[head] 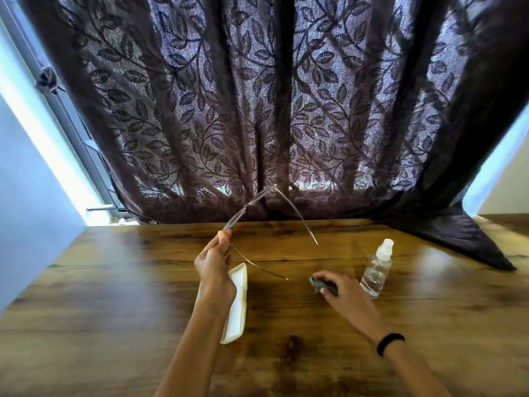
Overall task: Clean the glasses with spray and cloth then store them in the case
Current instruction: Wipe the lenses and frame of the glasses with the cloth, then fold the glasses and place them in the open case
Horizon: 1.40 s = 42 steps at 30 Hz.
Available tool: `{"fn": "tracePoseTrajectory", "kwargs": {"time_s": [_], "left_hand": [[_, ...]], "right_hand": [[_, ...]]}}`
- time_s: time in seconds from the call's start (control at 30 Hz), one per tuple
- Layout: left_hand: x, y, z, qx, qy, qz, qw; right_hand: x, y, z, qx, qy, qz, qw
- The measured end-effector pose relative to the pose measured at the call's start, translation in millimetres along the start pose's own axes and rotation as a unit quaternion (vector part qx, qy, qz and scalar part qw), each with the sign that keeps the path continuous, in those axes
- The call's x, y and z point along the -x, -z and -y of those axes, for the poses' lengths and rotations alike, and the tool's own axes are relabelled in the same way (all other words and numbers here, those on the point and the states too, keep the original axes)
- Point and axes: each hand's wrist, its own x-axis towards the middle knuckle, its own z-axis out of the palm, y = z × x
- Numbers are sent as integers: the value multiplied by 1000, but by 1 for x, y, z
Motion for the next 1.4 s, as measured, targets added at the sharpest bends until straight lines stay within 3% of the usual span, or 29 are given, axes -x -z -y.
{"fn": "tracePoseTrajectory", "kwargs": {"time_s": [0.1, 0.17, 0.23, 0.33, 0.4, 0.57, 0.67, 0.83, 0.9, 1.0, 1.13, 1.4], "left_hand": [[2, 0, 1, -6, 6, 12, 1000], [2, 2, 0, -14, 6, 22, 1000], [2, 2, -2, -21, 2, 35, 999], [2, 1, -4, -31, -5, 63, 998], [2, 1, -4, -37, -7, 78, 996], [5, 4, 1, -65, -25, 131, 989], [7, 6, 3, -78, -38, 163, 983], [8, 5, 2, -112, -176, 270, 940], [6, 7, 1, -139, -193, 315, 919], [3, 15, -1, -186, -145, 380, 894], [1, 22, -2, -207, -87, 402, 888], [11, 16, 1, -227, -206, 300, 903]], "right_hand": [[-4, 0, 3, 5, 3, -10, 1000], [-8, 6, 9, -34, 9, -79, 996], [-13, 19, 19, -122, 14, -157, 980], [-20, 43, 37, -327, -5, -193, 925], [-22, 56, 45, -384, -21, -194, 902], [-25, 66, 53, -434, -28, -87, 896], [-27, 63, 54, -462, -41, -70, 883], [-29, 66, 51, -573, -56, -71, 815], [-29, 69, 48, -583, -56, -99, 804], [-29, 70, 42, -571, -61, -131, 808], [-27, 69, 35, -521, -60, -144, 839], [-18, 61, 43, -284, 33, -229, 930]]}}
